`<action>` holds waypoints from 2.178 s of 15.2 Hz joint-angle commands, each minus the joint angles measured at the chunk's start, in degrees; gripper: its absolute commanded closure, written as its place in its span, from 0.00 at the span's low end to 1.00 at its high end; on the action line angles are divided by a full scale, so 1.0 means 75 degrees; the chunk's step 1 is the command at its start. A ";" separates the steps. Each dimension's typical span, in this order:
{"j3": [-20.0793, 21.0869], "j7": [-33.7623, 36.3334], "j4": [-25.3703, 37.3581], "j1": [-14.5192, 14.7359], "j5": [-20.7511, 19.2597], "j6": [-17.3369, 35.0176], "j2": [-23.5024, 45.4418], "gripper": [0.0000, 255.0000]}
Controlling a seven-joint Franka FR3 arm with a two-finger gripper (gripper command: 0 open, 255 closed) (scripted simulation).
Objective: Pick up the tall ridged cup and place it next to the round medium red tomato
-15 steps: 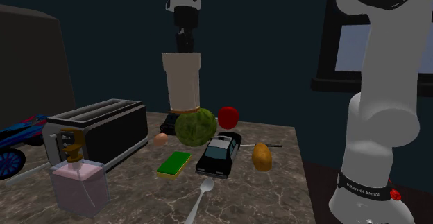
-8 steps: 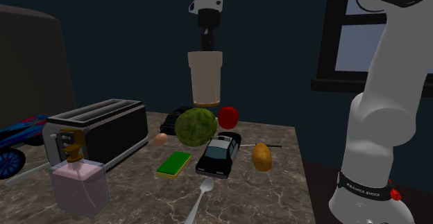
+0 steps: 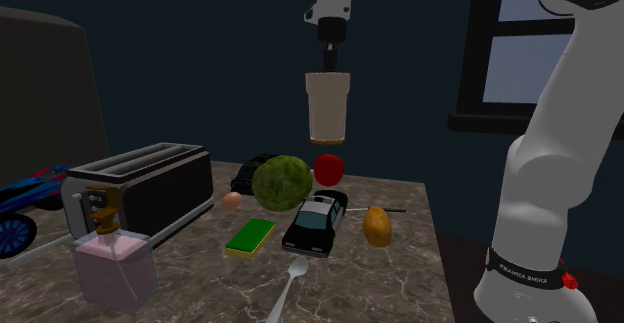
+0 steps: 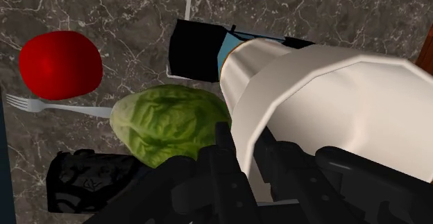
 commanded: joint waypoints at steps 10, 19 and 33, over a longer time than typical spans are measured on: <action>-0.1368 -0.2146 -0.0082 -0.0823 -0.0381 -0.0208 -0.0140 1.00; -0.1370 -0.2183 -0.1176 -0.0842 -0.0419 0.0724 -0.0305 1.00; -0.1412 -0.2286 -0.2594 -0.0866 -0.0419 0.2159 -0.0284 1.00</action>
